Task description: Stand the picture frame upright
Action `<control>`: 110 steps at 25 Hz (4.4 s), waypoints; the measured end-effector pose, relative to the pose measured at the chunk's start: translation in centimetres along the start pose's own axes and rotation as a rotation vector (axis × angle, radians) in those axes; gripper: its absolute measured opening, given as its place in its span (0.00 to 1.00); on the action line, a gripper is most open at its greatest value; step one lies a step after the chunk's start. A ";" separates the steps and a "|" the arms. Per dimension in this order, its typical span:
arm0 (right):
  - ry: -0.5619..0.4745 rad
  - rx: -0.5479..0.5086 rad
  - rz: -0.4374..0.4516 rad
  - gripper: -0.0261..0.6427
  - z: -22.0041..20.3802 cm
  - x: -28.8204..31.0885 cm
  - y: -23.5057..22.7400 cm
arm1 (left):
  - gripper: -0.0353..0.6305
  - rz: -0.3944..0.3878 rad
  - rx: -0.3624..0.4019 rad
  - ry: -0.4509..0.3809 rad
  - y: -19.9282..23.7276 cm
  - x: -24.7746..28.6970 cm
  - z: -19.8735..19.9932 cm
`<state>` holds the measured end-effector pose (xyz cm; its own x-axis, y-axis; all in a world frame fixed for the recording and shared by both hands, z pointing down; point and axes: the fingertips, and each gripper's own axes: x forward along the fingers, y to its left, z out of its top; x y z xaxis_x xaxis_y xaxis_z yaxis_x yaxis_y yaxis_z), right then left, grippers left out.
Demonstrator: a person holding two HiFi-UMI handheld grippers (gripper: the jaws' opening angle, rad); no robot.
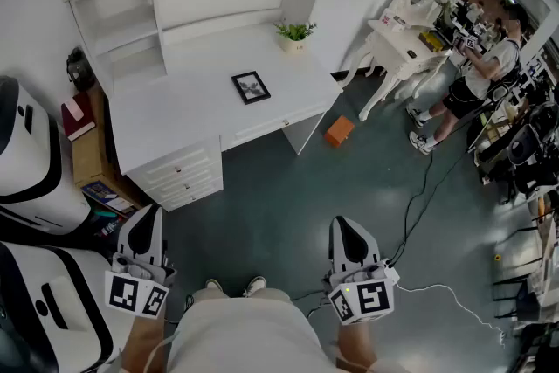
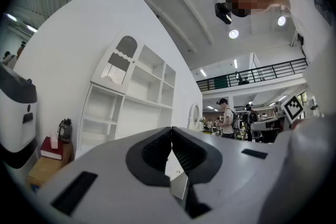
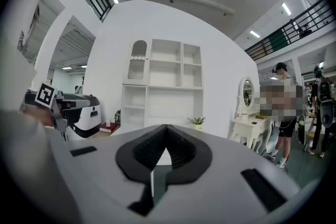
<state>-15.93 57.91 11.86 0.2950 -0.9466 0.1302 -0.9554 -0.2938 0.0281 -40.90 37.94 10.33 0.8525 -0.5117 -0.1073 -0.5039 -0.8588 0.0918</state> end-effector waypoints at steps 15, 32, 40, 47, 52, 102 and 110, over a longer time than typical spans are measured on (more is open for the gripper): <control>0.020 0.004 0.002 0.05 -0.9 -0.4 -1.0 | 0.08 -0.017 -0.001 0.015 -1.7 0.9 -0.9; -0.047 0.171 0.070 0.54 -0.9 -1.0 -5.9 | 0.80 0.086 0.030 0.116 -1.8 2.4 -4.3; 0.016 0.133 0.113 0.57 -2.8 -0.9 -6.3 | 0.81 0.086 0.023 0.111 -3.9 3.4 -4.7; 0.024 0.150 0.120 0.57 -4.2 -2.0 -8.1 | 0.81 0.075 0.018 0.134 -6.4 4.0 -6.0; 0.026 0.153 0.126 0.57 -4.3 -1.3 -8.7 | 0.81 0.065 0.024 0.145 -6.9 5.2 -6.2; 0.404 0.172 0.736 0.52 -7.4 57.4 -18.0 | 0.80 0.358 -0.191 0.439 9.7 50.3 -24.4; 0.588 0.079 0.884 0.47 -15.1 64.4 -15.8 | 0.69 0.420 -0.237 0.544 11.1 53.1 -31.1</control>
<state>18.04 3.56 34.74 -0.5754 -0.6215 0.5317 -0.8179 0.4387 -0.3722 3.09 2.01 36.42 0.5736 -0.6594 0.4860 -0.8126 -0.5328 0.2362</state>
